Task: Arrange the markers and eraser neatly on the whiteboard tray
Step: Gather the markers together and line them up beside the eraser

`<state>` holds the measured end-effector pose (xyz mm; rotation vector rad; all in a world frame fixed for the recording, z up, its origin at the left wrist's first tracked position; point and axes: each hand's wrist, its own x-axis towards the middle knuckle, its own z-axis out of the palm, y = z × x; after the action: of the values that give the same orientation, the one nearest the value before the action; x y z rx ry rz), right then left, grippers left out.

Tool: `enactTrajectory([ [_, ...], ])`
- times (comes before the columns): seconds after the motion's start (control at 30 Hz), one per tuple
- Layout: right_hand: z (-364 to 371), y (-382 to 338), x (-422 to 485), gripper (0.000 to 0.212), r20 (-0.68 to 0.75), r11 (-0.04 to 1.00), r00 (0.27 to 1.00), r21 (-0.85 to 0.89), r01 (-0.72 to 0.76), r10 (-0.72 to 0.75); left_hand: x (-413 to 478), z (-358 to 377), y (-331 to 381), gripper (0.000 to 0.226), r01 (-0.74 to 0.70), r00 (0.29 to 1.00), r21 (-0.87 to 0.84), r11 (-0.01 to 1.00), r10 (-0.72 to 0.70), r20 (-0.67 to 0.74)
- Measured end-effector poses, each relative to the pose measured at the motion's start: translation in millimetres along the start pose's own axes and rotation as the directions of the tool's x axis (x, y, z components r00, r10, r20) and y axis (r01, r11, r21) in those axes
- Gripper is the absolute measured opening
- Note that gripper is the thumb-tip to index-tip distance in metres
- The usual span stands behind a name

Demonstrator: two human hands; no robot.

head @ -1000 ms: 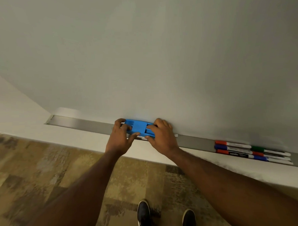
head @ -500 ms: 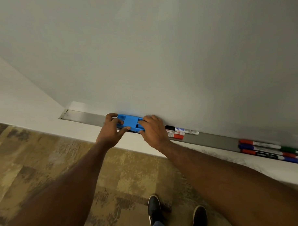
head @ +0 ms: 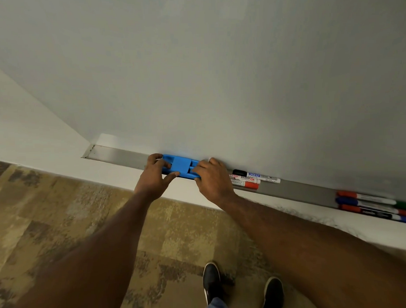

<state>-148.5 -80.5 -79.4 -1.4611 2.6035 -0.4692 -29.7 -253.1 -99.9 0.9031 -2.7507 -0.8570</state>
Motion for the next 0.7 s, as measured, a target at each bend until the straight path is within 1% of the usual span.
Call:
enactTrajectory([
  [0.17, -0.4, -0.5, -4.6, 0.029, -0.022, 1.000, 1.000, 0.029, 0.005, -0.005, -4.4, 3.5, 3.9, 0.043, 0.029, 0.999, 0.015, 0.999, -0.028, -0.019],
  [0.3, -6.3, 1.8, -11.9, 0.029, -0.063, 0.999, 0.998, 0.042, 0.004, -0.002, -13.9, 8.0, 13.1, 0.053, 0.008, 0.995, 0.042, 0.999, -0.004, -0.102],
  [0.4, -13.9, 10.8, -22.0, 0.024, -0.091, 0.999, 0.996, 0.040, -0.006, 0.010, -21.6, 11.8, 24.6, 0.046, -0.021, 0.973, 0.074, 0.997, 0.038, -0.229],
  [0.47, -20.7, 20.3, -30.9, 0.021, -0.114, 0.999, 0.993, 0.039, -0.023, 0.028, -26.2, 15.5, 38.2, 0.037, -0.077, 0.957, 0.107, 0.991, 0.104, -0.272],
  [0.57, -32.8, 41.3, -44.1, 0.016, -0.122, 0.996, 0.989, 0.055, -0.072, 0.078, -30.0, 25.5, 66.0, 0.026, -0.186, 0.950, 0.134, 0.973, 0.213, -0.229],
  [0.7, -47.3, 73.4, -58.8, 0.016, -0.049, 0.995, 0.994, -0.016, -0.101, 0.100, -32.3, 40.9, 99.8, 0.016, -0.332, 0.936, 0.200, 0.922, 0.349, -0.056],
])
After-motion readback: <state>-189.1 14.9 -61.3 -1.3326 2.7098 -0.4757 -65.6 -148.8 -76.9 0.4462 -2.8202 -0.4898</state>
